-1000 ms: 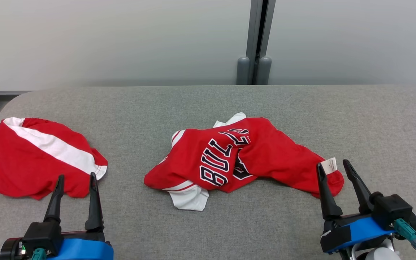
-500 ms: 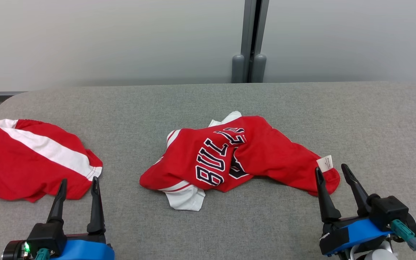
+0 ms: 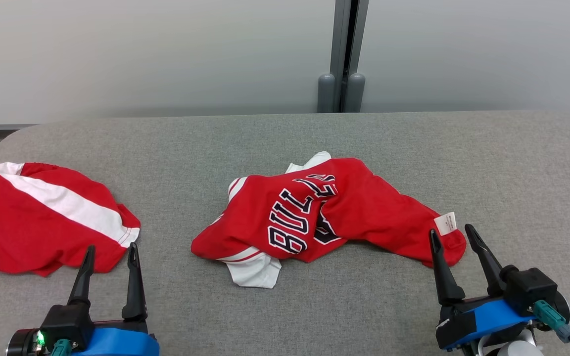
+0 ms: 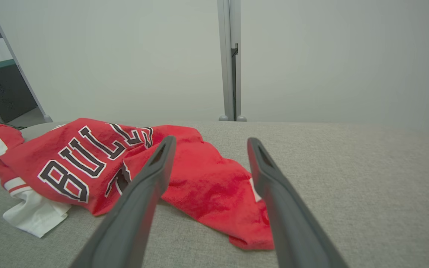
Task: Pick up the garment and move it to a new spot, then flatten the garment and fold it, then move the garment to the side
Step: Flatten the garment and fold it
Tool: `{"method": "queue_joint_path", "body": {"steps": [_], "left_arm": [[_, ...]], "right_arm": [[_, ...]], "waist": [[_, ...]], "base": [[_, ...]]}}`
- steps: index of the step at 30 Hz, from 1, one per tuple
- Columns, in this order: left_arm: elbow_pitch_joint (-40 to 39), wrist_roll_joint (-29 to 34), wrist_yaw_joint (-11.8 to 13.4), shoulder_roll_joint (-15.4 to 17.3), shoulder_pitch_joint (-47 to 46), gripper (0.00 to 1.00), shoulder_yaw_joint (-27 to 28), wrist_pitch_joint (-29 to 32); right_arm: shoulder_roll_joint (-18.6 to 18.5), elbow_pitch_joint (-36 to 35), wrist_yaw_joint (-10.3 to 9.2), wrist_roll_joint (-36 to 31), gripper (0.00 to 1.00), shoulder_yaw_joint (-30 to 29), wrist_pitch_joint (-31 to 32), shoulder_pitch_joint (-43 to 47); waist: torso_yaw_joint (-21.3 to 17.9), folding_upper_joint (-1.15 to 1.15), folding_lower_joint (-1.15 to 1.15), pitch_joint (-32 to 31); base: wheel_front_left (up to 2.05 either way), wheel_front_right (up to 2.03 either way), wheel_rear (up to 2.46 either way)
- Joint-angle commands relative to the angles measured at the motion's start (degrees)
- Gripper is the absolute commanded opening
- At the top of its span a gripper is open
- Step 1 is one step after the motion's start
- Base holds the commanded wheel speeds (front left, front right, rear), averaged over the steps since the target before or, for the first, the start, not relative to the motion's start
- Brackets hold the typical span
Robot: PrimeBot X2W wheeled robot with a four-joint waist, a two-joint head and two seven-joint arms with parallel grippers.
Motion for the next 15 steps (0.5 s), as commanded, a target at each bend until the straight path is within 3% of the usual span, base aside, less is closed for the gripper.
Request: {"method": "queue_joint_path", "body": {"steps": [1,8,15], "left_arm": [[0.20,0.38,-0.42,-0.18,-1.24,1.00,0.01,-0.26],[3.45,-0.57,-1.89,-1.20,-2.85,1.00,-3.34,-0.25],[11.70,-1.68,-3.17,-1.90,-5.12,1.00,-10.82,-0.25]], "right_arm": [[-0.06,0.00,0.00,0.11,1.00,0.03,-0.20,-0.69],[-0.06,-0.20,0.00,-0.01,1.00,0.28,-0.20,-1.53],[-0.06,-0.58,0.00,0.20,1.00,0.37,-0.19,-2.83]], "waist": [[-0.05,-0.01,0.00,0.17],[-0.70,-0.01,0.00,1.62],[-2.35,-0.01,0.00,4.00]], "base": [[0.00,0.00,0.00],[0.00,0.00,0.00],[0.00,0.00,0.00]]}}
